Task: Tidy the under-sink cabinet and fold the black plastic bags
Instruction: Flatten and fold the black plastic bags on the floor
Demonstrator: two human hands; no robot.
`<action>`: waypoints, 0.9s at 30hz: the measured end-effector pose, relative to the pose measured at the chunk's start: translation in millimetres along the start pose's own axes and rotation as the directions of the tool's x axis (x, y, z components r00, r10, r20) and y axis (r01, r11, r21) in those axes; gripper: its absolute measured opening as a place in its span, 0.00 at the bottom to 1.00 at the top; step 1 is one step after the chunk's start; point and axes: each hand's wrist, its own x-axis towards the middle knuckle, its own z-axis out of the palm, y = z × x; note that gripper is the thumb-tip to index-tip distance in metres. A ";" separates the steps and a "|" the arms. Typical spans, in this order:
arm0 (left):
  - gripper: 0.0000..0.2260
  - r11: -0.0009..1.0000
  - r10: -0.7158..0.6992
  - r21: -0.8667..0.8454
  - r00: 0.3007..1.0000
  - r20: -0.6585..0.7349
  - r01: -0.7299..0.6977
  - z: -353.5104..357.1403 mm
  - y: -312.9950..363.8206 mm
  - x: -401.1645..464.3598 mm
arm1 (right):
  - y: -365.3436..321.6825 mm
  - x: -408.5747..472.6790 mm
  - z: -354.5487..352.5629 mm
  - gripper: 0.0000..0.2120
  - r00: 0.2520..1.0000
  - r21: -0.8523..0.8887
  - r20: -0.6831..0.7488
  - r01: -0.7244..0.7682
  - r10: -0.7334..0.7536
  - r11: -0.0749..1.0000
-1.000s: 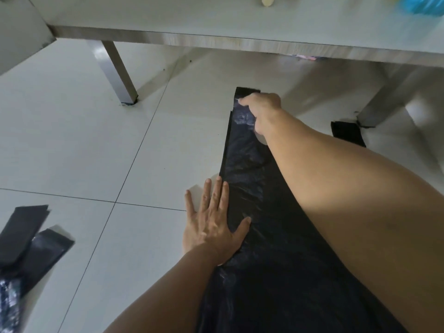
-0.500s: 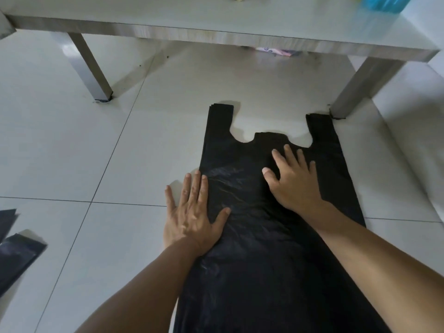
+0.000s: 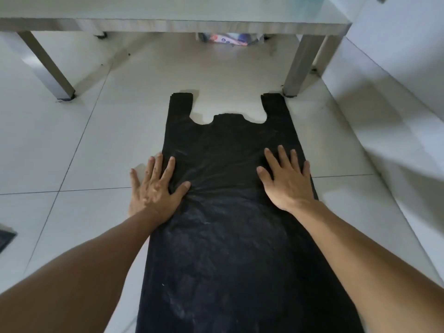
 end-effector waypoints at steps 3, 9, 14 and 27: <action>0.35 1.000 -0.017 0.018 0.997 0.071 0.016 -9.4 4.0 0.2 | 17.7 -13.8 9.2 0.30 1.000 -0.064 0.021 0.007 -0.006 0.998; 0.31 0.976 0.202 0.107 0.973 -0.108 -0.191 -21.9 78.5 -15.3 | 21.4 -20.0 13.5 0.31 0.999 -0.078 -0.022 0.046 -0.047 0.996; 0.32 0.969 0.230 0.080 0.972 0.039 -0.232 -2.7 110.2 -11.0 | 18.2 -18.8 12.6 0.31 1.000 -0.073 -0.014 0.023 -0.024 0.997; 0.32 0.971 0.224 0.087 0.974 -0.025 -0.221 13.8 99.7 -12.4 | 23.4 94.0 -20.4 0.36 0.993 -0.021 0.116 -0.010 0.012 1.000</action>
